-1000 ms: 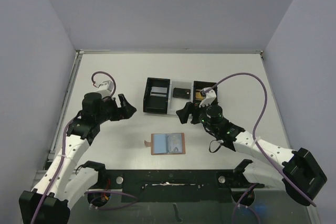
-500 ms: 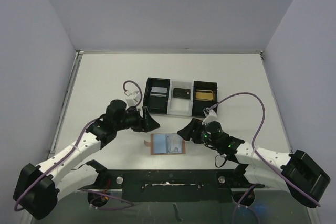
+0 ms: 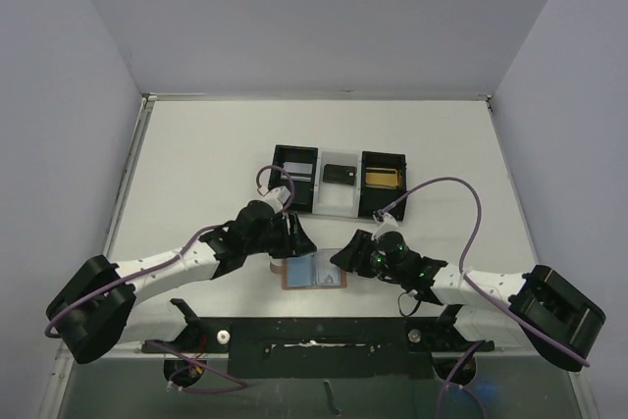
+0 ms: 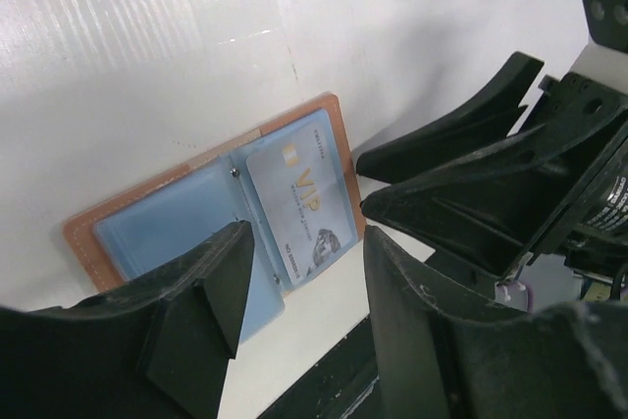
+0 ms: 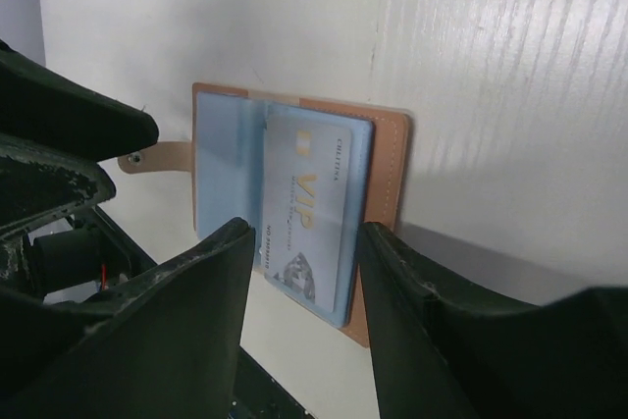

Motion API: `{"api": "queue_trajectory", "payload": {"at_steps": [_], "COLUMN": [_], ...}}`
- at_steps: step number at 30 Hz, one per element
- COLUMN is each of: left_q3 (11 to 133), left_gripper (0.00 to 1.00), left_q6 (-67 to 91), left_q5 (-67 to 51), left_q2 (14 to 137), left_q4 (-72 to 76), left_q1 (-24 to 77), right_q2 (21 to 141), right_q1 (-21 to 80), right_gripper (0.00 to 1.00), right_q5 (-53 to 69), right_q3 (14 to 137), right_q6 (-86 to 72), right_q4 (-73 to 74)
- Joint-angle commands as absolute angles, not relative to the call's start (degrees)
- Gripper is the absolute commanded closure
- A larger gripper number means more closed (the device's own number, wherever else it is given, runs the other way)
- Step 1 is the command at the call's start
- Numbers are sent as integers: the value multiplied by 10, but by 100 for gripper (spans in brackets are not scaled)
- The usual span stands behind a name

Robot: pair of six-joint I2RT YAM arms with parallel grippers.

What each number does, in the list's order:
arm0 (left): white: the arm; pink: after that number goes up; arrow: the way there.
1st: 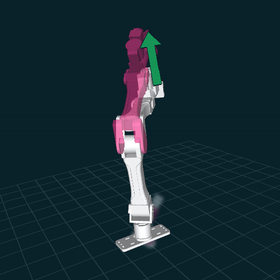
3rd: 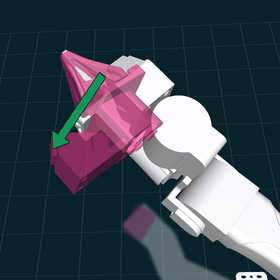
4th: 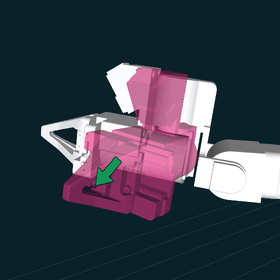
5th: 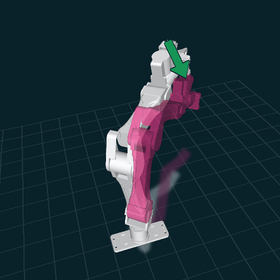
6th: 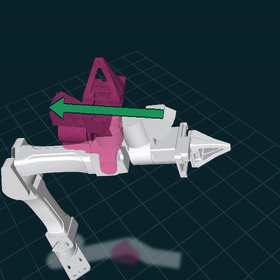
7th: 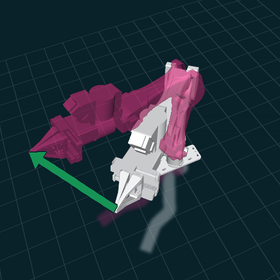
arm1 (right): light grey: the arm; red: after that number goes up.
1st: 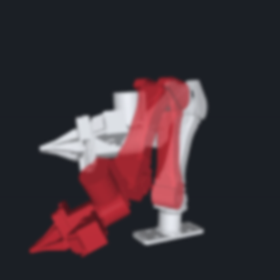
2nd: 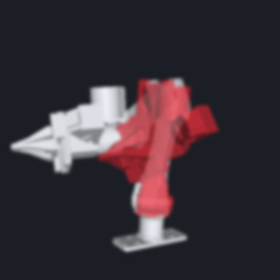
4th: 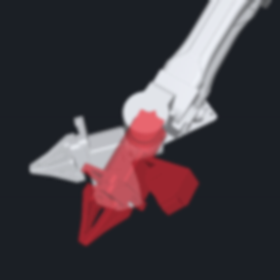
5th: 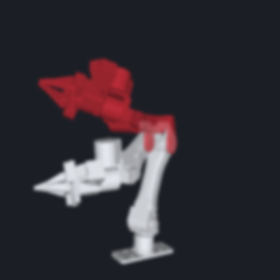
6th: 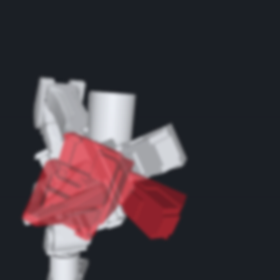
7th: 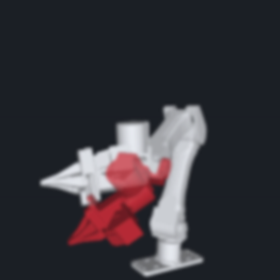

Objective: Take the credit cards out of the card holder

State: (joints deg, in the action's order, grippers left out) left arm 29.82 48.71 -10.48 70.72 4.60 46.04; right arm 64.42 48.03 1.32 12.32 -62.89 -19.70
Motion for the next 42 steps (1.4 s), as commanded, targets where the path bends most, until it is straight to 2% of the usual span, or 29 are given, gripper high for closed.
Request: {"api": "queue_trajectory", "payload": {"at_steps": [1,8,22,34,42], "left_q3": [306,290,293,306,291], "left_gripper": [55,58,59,60,61], "left_q6": [515,525,517,533,540], "left_q5": [-69,-92,-139,-156,-146], "left_q2": [715,732,761,816,855], "left_q4": [79,79,110,161,171], "left_q1": [462,463,466,488,487], "right_q2": [665,711,771,699,748], "right_q1": [487,485,490,495,500], "right_gripper": [54,59,70,70,71], "right_q5": [27,73,50,15,-6], "right_q3": [152,192,242,231,247], "right_q6": [-633,-614,-608,-606,-599], "right_q4": [-236,-223,-137,-84,-39]}}
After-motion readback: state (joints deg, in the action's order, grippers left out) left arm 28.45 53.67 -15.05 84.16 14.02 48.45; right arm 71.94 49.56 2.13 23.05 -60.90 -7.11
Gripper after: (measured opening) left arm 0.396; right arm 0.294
